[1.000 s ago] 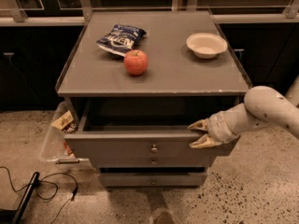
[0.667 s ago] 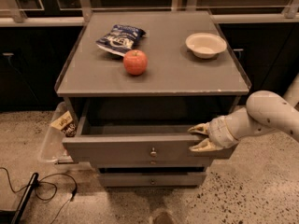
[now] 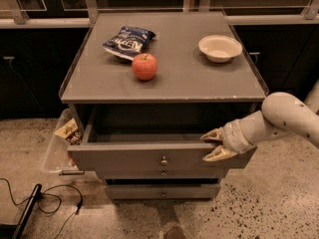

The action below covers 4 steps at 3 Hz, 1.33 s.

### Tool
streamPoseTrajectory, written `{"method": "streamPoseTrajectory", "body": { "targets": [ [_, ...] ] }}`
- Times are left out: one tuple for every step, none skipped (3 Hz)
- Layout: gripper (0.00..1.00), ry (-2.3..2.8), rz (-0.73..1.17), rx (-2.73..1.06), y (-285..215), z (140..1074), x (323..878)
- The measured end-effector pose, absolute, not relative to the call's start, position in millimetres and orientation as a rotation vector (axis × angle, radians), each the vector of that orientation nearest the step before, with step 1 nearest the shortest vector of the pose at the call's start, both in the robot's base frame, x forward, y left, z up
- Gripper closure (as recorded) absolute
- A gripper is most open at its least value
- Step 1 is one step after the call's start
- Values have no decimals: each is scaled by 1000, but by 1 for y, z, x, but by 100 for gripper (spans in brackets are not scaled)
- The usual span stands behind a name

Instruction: Open top drawer

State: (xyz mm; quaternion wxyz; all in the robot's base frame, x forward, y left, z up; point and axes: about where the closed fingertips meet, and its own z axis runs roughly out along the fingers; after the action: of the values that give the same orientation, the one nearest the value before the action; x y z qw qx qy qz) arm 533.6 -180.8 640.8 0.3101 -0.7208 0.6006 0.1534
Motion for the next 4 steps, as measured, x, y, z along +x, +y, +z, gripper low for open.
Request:
{"method": "streamPoseTrajectory", "body": {
  "targets": [
    [38, 1537, 445, -1917, -177, 644, 518],
    [61, 1504, 482, -1920, -187, 638, 478],
    [84, 1499, 481, -1922, -188, 638, 470],
    [100, 1499, 481, -1922, -188, 639, 468]
  ]
}}
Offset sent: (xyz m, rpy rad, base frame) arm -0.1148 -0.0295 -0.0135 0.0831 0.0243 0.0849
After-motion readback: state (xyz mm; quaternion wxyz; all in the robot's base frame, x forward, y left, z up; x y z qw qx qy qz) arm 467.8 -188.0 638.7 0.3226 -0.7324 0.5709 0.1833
